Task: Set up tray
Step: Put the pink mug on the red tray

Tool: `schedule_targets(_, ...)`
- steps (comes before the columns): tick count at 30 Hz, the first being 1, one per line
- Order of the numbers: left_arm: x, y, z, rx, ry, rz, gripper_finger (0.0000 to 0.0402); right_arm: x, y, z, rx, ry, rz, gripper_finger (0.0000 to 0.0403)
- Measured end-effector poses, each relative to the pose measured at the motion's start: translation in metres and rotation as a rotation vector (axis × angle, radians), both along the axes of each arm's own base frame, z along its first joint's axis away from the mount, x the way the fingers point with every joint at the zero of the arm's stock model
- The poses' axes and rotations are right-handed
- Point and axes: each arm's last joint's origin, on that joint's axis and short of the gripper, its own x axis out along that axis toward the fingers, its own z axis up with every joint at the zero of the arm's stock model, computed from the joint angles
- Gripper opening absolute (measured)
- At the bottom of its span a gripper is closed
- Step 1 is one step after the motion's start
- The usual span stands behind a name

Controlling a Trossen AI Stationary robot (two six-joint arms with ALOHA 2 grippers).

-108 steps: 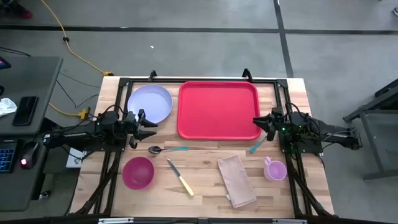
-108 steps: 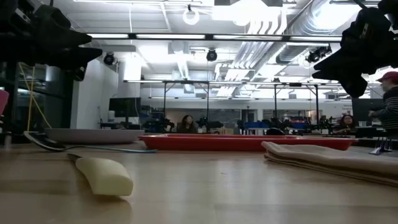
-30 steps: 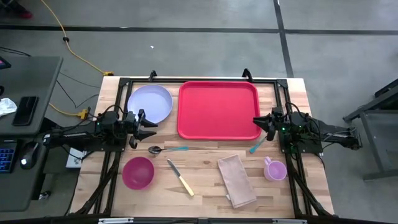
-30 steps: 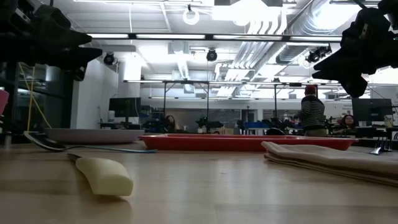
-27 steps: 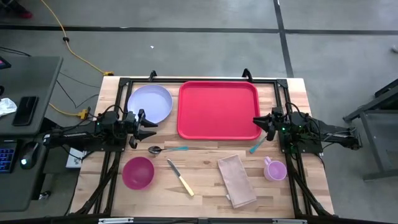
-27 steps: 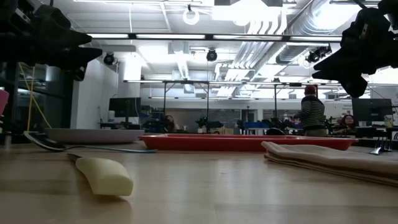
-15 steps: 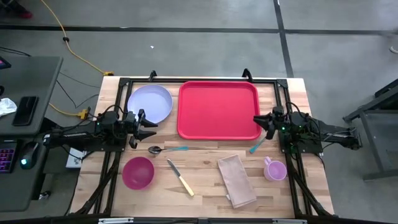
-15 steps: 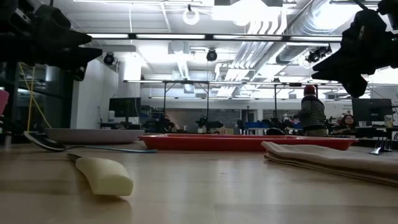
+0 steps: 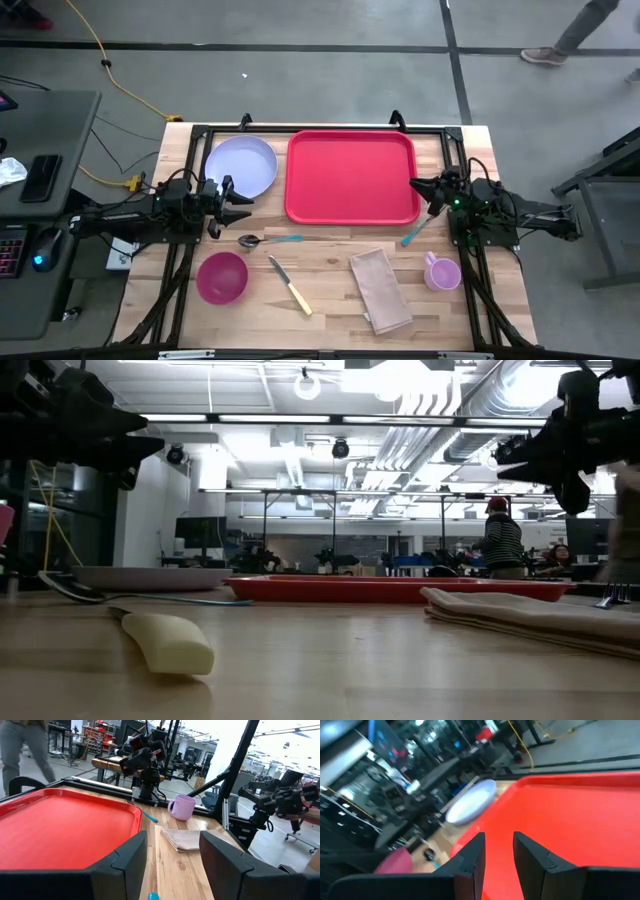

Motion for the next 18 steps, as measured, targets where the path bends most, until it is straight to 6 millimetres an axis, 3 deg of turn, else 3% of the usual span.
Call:
schedule_targets(11, 0.000, 0.000, 0.000, 0.000, 0.000, 0.000, 0.0211, -0.003, 0.007, 0.031, -0.228, -0.092, 0.231, 0.0078)
schedule_targets(18, 0.000, 0.000, 0.000, 0.000, 0.000, 0.000, 0.0211, -0.010, 0.009, 0.064, -0.185, 0.096, 0.295, 0.0078)
